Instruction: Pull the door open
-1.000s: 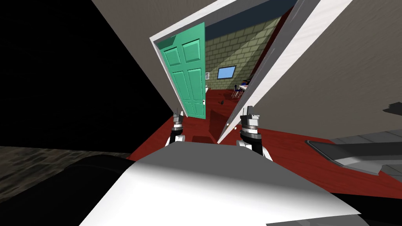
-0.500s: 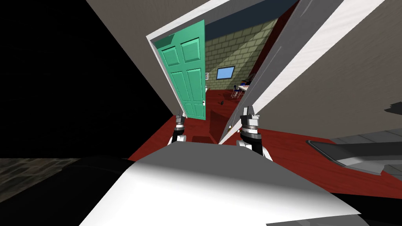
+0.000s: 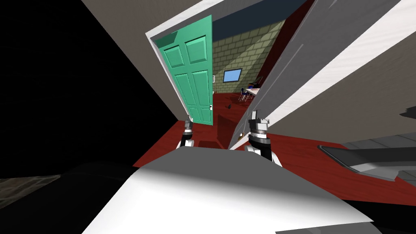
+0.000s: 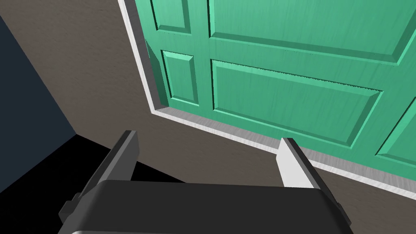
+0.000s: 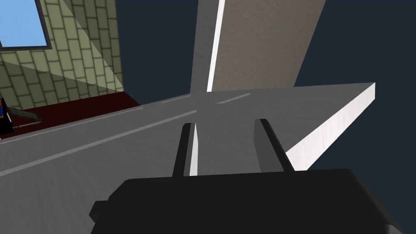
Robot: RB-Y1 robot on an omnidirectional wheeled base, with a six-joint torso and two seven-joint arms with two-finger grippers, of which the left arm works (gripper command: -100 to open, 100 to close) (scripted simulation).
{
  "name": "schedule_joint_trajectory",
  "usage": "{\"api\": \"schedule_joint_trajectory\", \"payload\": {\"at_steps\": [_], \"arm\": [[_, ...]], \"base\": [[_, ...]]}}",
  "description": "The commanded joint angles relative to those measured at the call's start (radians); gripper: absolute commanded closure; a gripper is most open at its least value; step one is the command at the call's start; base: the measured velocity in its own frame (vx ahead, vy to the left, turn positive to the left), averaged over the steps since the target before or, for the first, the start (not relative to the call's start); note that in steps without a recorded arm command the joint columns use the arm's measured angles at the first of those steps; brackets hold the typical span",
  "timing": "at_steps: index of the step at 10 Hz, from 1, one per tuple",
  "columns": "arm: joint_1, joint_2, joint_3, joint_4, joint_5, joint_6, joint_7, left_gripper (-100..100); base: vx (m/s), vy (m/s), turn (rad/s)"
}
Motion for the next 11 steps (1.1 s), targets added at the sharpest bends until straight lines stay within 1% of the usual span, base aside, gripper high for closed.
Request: {"api": "schedule_joint_trajectory", "payload": {"at_steps": [1, 11], "arm": [[-0.004, 0.002, -0.008, 0.029, 0.006, -0.009, -0.009, -100], [-0.076, 0.008, -0.039, 0.244, 0.05, -0.059, -0.055, -100]], "base": [[0.087, 0.063, -0.035], [0.085, 0.042, -0.039]]}}
